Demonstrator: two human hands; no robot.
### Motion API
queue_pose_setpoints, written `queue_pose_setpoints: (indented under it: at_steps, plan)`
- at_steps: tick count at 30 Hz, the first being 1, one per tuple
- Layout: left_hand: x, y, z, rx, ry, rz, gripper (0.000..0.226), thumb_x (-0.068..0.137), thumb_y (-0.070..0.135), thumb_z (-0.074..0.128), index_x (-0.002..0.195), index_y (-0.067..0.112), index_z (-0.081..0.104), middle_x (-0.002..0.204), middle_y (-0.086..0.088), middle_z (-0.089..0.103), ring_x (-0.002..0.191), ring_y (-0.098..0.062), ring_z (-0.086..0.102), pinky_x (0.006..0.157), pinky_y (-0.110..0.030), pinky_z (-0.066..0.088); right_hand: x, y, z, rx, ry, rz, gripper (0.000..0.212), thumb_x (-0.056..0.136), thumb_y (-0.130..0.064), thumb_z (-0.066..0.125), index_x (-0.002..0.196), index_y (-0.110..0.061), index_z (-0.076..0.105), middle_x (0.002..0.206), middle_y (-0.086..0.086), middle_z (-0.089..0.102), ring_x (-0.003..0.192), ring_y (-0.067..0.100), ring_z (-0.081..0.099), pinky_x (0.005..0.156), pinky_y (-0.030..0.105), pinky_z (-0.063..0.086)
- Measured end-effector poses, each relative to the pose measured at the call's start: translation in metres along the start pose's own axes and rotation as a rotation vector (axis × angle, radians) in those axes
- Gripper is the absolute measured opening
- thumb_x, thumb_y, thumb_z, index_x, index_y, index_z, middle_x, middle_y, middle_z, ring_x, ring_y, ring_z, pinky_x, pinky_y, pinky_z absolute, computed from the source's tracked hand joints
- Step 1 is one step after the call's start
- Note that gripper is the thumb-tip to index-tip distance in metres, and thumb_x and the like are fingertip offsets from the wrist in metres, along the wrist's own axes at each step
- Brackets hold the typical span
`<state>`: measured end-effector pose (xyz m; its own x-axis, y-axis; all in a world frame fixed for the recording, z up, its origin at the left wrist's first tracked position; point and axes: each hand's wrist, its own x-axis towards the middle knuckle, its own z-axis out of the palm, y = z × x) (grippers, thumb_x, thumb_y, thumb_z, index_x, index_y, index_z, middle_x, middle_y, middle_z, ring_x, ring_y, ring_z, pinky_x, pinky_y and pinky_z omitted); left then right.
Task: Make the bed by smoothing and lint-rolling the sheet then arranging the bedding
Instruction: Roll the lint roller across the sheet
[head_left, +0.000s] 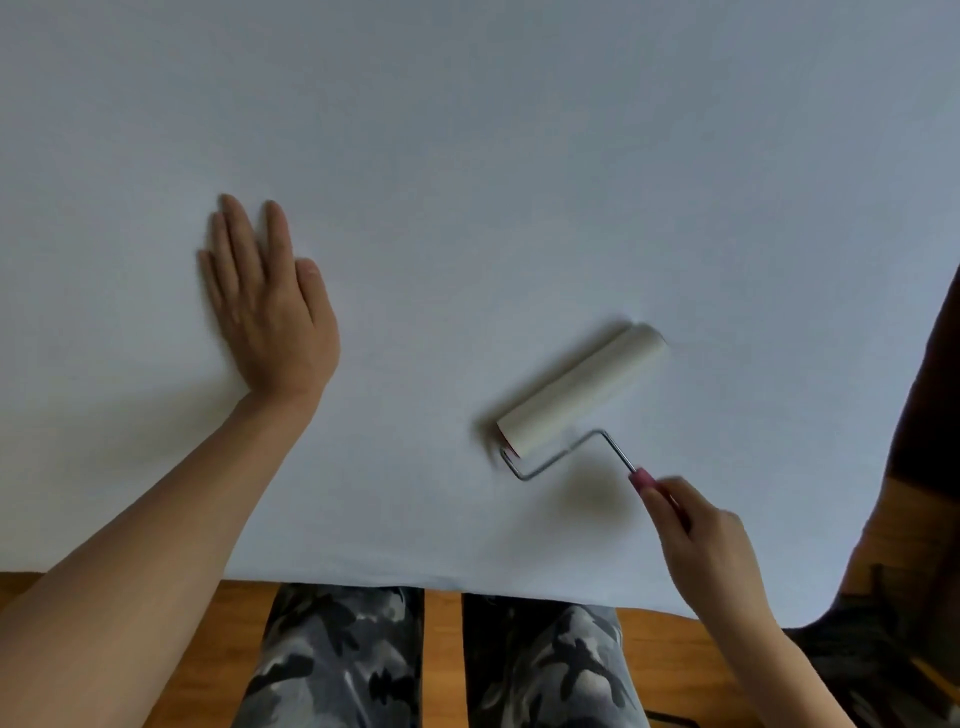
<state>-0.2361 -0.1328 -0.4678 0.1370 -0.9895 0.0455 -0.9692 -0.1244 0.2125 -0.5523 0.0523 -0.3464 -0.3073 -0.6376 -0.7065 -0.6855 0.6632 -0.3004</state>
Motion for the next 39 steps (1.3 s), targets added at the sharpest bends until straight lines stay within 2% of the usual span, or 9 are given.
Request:
queue_pose_setpoints:
  at_steps: [4, 8, 15, 20, 23, 26, 31, 35, 39]
  plan:
    - [0.001, -0.028, -0.008, -0.001, -0.058, 0.182, 0.047, 0.102, 0.022, 0.033, 0.148, 0.012, 0.037, 0.157, -0.017, 0.026, 0.146, -0.031, 0.023, 0.119, -0.042, 0.01, 0.045, -0.057, 0.015, 0.063, 0.046, -0.078, 0.04, 0.094, -0.055, 0.046, 0.071, -0.023, 0.051, 0.046, -0.004, 0.041, 0.045, 0.016, 0.038, 0.047, 0.034, 0.033]
    - [0.0, -0.058, -0.017, 0.029, -0.107, 0.291, 0.049, 0.101, 0.023, 0.035, 0.148, 0.01, 0.035, 0.158, -0.015, 0.025, 0.146, -0.032, 0.021, 0.119, -0.046, 0.008, 0.095, -0.137, 0.023, 0.11, 0.108, -0.189, 0.049, 0.096, -0.055, 0.044, 0.078, -0.011, 0.053, 0.049, 0.0, 0.041, 0.053, 0.021, 0.043, 0.051, 0.035, 0.034]
    - [-0.017, -0.102, -0.028, 0.04, -0.058, 0.048, 0.049, 0.102, 0.024, 0.031, 0.15, 0.014, 0.031, 0.159, -0.016, 0.021, 0.148, -0.031, 0.016, 0.119, -0.042, 0.003, 0.126, -0.258, 0.029, 0.185, 0.193, -0.375, 0.043, 0.098, -0.049, 0.045, 0.071, -0.016, 0.047, 0.051, -0.007, 0.038, 0.044, 0.011, 0.033, 0.045, 0.026, 0.024]
    - [-0.025, -0.13, -0.035, 0.055, -0.037, -0.074, 0.051, 0.102, 0.022, 0.032, 0.152, 0.015, 0.027, 0.16, -0.016, 0.018, 0.148, -0.031, 0.015, 0.12, -0.043, 0.004, 0.104, -0.289, 0.058, -0.015, 0.006, -0.487, 0.04, 0.098, -0.049, 0.043, 0.086, -0.016, 0.06, 0.058, -0.006, 0.048, 0.05, 0.013, 0.045, 0.047, 0.028, 0.028]
    - [-0.026, -0.141, -0.036, 0.05, -0.044, -0.078, 0.051, 0.102, 0.023, 0.028, 0.153, 0.014, 0.025, 0.16, -0.016, 0.016, 0.148, -0.031, 0.014, 0.12, -0.042, 0.003, 0.091, -0.275, 0.082, -0.184, -0.065, -0.505, 0.038, 0.099, -0.049, 0.038, 0.084, -0.018, 0.054, 0.061, -0.004, 0.049, 0.054, 0.014, 0.046, 0.048, 0.029, 0.027]
    - [-0.026, -0.144, -0.036, 0.048, -0.042, -0.056, 0.051, 0.103, 0.023, 0.026, 0.152, 0.012, 0.025, 0.159, -0.018, 0.017, 0.148, -0.032, 0.014, 0.12, -0.04, 0.002, 0.086, -0.247, 0.086, -0.181, -0.057, -0.438, 0.041, 0.098, -0.053, 0.038, 0.086, -0.018, 0.055, 0.059, -0.003, 0.051, 0.054, 0.016, 0.048, 0.049, 0.029, 0.029]
    - [-0.027, -0.144, -0.036, 0.064, -0.043, -0.052, 0.051, 0.104, 0.025, 0.023, 0.153, 0.012, 0.022, 0.16, -0.017, 0.017, 0.149, -0.031, 0.013, 0.12, -0.042, 0.003, 0.07, -0.184, 0.059, -0.231, -0.059, -0.387, 0.037, 0.097, -0.051, 0.041, 0.09, -0.021, 0.061, 0.055, -0.006, 0.05, 0.052, 0.011, 0.049, 0.048, 0.027, 0.031]
    - [-0.027, -0.142, -0.038, 0.077, -0.044, -0.041, 0.051, 0.104, 0.025, 0.022, 0.152, 0.009, 0.024, 0.159, -0.021, 0.017, 0.148, -0.034, 0.014, 0.12, -0.044, 0.003, 0.05, -0.113, 0.032, -0.281, -0.046, -0.302, 0.034, 0.094, -0.049, 0.043, 0.092, -0.023, 0.063, 0.054, -0.005, 0.052, 0.051, 0.015, 0.052, 0.048, 0.026, 0.033]
    - [-0.033, -0.13, -0.04, 0.074, -0.094, 0.078, 0.05, 0.104, 0.024, 0.024, 0.151, 0.006, 0.026, 0.157, -0.026, 0.016, 0.148, -0.036, 0.013, 0.12, -0.046, 0.003, 0.032, -0.043, 0.01, -0.314, -0.042, -0.241, 0.024, 0.095, -0.041, 0.05, 0.097, -0.023, 0.065, 0.055, -0.005, 0.055, 0.049, 0.014, 0.052, 0.048, 0.026, 0.034]
